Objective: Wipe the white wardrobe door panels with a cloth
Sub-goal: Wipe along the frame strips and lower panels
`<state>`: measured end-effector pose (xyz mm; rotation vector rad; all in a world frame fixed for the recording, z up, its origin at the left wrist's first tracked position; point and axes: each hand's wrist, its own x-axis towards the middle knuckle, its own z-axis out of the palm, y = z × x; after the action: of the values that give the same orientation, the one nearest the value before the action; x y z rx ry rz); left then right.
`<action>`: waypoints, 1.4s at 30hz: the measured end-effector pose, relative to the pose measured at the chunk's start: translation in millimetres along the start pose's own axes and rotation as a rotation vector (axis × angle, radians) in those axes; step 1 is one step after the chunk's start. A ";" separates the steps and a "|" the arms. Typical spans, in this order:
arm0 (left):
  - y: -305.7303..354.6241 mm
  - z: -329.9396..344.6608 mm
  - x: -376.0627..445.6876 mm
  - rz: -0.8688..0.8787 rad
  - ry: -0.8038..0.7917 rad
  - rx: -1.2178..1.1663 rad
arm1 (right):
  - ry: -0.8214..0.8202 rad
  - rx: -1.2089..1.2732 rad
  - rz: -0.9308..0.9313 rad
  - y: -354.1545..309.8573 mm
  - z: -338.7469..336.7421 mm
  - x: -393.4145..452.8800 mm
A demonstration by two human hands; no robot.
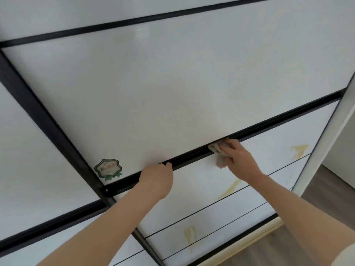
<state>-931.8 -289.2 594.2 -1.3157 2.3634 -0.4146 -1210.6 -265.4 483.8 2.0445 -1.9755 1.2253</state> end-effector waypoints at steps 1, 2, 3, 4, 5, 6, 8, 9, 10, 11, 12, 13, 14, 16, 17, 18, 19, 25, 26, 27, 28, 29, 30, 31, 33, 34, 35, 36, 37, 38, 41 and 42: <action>17.5 -10.2 8.5 0.003 -0.011 0.059 | 0.023 0.004 0.089 29.3 -21.5 7.4; 31.4 -19.0 13.6 0.018 0.004 0.094 | 0.026 -0.006 0.164 49.4 -36.7 13.9; 52.2 -32.0 24.2 0.039 0.035 0.106 | 0.028 -0.022 0.217 71.8 -51.1 20.8; 70.9 -43.5 34.5 0.064 0.081 0.094 | 0.030 -0.045 0.235 86.2 -59.2 27.3; 92.6 -56.3 48.7 0.095 0.144 0.069 | 0.042 -0.067 0.223 96.9 -64.9 32.1; 113.0 -68.3 62.4 0.129 0.186 0.031 | 0.048 -0.088 0.195 101.3 -66.0 35.8; 151.2 -92.3 87.4 0.182 0.217 -0.058 | 0.032 -0.094 0.118 107.9 -63.2 35.6; 167.0 -101.3 99.0 0.198 0.221 -0.096 | 0.003 -0.078 0.075 112.5 -63.7 33.7; 177.9 -107.4 108.9 0.209 0.241 -0.125 | -0.042 -0.071 0.024 120.5 -66.3 32.4; 192.6 -115.9 122.0 0.224 0.263 -0.139 | -0.074 -0.074 -0.002 139.5 -78.2 33.4; 201.7 -121.2 132.0 0.235 0.285 -0.143 | -0.067 -0.079 -0.013 159.8 -90.8 37.1; 209.6 -127.3 140.8 0.250 0.302 -0.144 | -0.038 -0.077 0.019 183.4 -105.5 41.6; 218.3 -132.3 149.7 0.270 0.309 -0.144 | -0.005 -0.076 0.074 209.4 -119.1 44.8; 239.0 -144.2 171.1 0.326 0.311 -0.140 | 0.044 -0.078 0.180 258.7 -145.0 51.1; 253.8 -151.3 184.8 0.363 0.302 -0.128 | 0.063 -0.081 0.219 282.5 -156.6 53.4; 260.3 -154.7 193.0 0.389 0.293 -0.129 | 0.079 -0.095 0.222 294.6 -163.5 57.6; 270.4 -158.9 203.0 0.413 0.283 -0.115 | 0.094 -0.106 0.236 307.9 -169.9 60.3; 346.3 -195.9 274.8 0.566 0.314 -0.075 | 0.252 -0.131 0.408 388.1 -203.6 74.5; 353.3 -200.3 283.5 0.586 0.309 -0.139 | 0.287 -0.127 0.451 395.6 -205.1 78.0; 365.9 -205.7 295.5 0.618 0.278 -0.222 | 0.334 -0.112 0.550 405.9 -206.8 74.7; 374.9 -209.5 306.0 0.650 0.253 -0.307 | 0.387 -0.072 0.669 413.6 -203.9 71.1; 378.7 -211.0 315.4 0.678 0.246 -0.362 | 0.420 -0.018 0.779 415.5 -197.0 65.2; 382.2 -209.8 324.9 0.703 0.257 -0.388 | 0.437 0.045 0.862 415.7 -186.0 56.3; 382.7 -208.1 332.4 0.722 0.297 -0.403 | 0.458 0.106 0.898 413.6 -172.1 47.9; 380.6 -201.2 343.4 0.790 0.424 -0.432 | 0.519 0.219 0.892 406.0 -139.4 29.0; 378.8 -198.7 345.6 0.821 0.450 -0.496 | 0.547 0.261 0.894 398.5 -123.2 19.0; 378.9 -196.0 349.1 0.842 0.439 -0.570 | 0.572 0.289 0.924 390.5 -104.7 9.0; 379.3 -196.0 349.2 0.851 0.432 -0.633 | 0.584 0.272 0.946 382.9 -90.2 0.9; 380.1 -195.4 350.6 0.857 0.424 -0.668 | 0.587 0.262 0.980 375.0 -75.7 -4.2; 382.1 -196.4 349.8 0.859 0.418 -0.693 | 0.612 0.276 1.012 368.3 -67.7 -4.7; 383.4 -197.6 350.0 0.866 0.388 -0.744 | 0.798 0.462 0.981 355.0 -79.4 29.9; 383.7 -197.8 348.8 0.871 0.375 -0.759 | 0.880 0.510 0.914 351.4 -90.6 48.0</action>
<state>-1475.5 -379.2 528.3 -0.2880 3.2570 0.5981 -1563.8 -321.5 405.6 0.2815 -2.1709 2.3783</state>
